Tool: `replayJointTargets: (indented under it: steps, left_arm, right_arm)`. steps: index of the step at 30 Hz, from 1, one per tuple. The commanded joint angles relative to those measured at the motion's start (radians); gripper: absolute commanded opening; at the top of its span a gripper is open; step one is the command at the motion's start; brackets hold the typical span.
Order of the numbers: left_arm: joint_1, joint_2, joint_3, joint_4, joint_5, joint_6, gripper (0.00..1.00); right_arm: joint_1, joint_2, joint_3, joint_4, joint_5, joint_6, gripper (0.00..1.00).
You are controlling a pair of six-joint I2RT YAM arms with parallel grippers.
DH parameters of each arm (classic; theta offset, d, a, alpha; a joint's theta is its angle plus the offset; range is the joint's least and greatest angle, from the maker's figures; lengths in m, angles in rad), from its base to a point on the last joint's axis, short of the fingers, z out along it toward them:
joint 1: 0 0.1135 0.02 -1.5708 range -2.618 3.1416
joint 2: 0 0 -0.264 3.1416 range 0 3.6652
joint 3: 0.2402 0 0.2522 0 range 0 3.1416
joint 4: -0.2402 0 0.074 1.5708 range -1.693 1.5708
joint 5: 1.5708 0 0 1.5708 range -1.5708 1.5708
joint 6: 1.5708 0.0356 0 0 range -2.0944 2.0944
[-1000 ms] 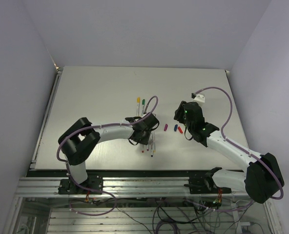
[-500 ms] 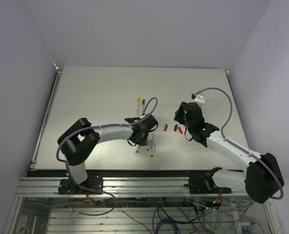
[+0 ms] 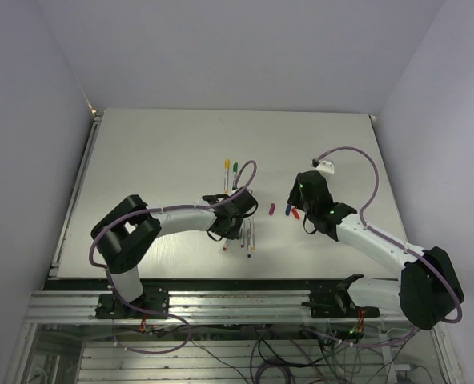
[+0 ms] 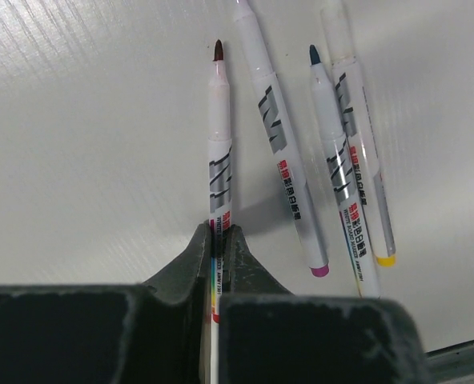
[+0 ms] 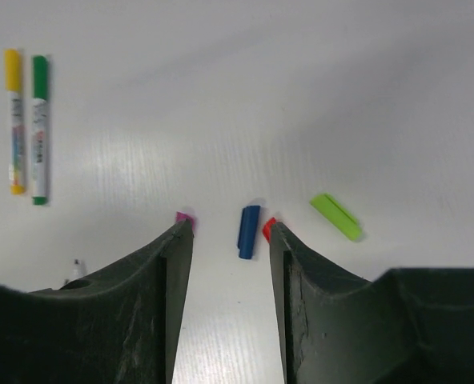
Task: Insert the pens into the pen caps
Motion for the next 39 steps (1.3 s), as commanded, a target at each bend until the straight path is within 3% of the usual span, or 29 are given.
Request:
replayJointTargets:
  steps: [1,8,21,39]
  left_arm:
    - [-0.002,0.014,-0.059,-0.073,0.031,0.032,0.07]
    - [0.032,-0.106,-0.004,-0.055,0.017,0.052,0.07]
    - [0.105,-0.249,0.022,0.032,0.13,0.008,0.07]
    - [0.138,-0.276,-0.007,0.057,0.155,-0.014,0.07]
  right_arm:
    - [0.002,0.039,0.009,-0.073,0.043,-0.022,0.43]
    - [0.001,0.108,0.017,-0.121,0.01,-0.032,0.42]
    - [-0.003,0.222,0.05,-0.145,-0.028,-0.019,0.39]
    - [-0.075,0.261,0.052,-0.102,-0.094,-0.063,0.37]
